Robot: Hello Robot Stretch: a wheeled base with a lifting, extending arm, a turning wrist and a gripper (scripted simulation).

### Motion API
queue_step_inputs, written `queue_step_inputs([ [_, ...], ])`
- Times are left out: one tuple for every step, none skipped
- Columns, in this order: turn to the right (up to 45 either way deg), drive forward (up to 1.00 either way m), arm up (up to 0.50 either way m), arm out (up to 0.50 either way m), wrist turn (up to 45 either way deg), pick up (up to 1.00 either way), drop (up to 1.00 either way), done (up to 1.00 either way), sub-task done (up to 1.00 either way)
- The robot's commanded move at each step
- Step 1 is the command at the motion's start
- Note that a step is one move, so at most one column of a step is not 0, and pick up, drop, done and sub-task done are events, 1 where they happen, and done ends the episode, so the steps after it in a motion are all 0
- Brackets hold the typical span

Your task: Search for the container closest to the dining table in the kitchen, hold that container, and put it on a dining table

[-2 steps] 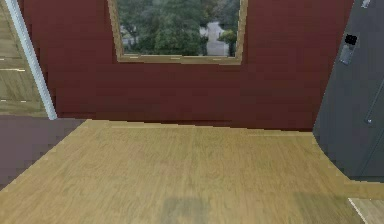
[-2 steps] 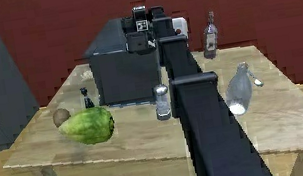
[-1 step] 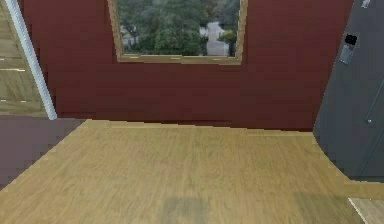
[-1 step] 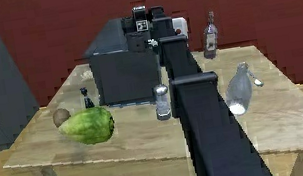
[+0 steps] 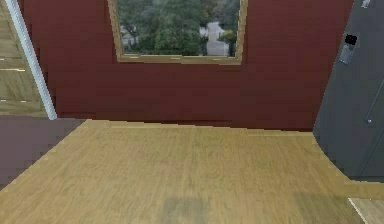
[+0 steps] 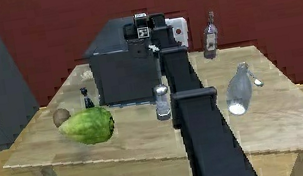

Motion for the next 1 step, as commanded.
queue_step_inputs([
  [0.0,0.00,-0.32,0.00,0.0,0.00,0.00,0.00,0.00],
])
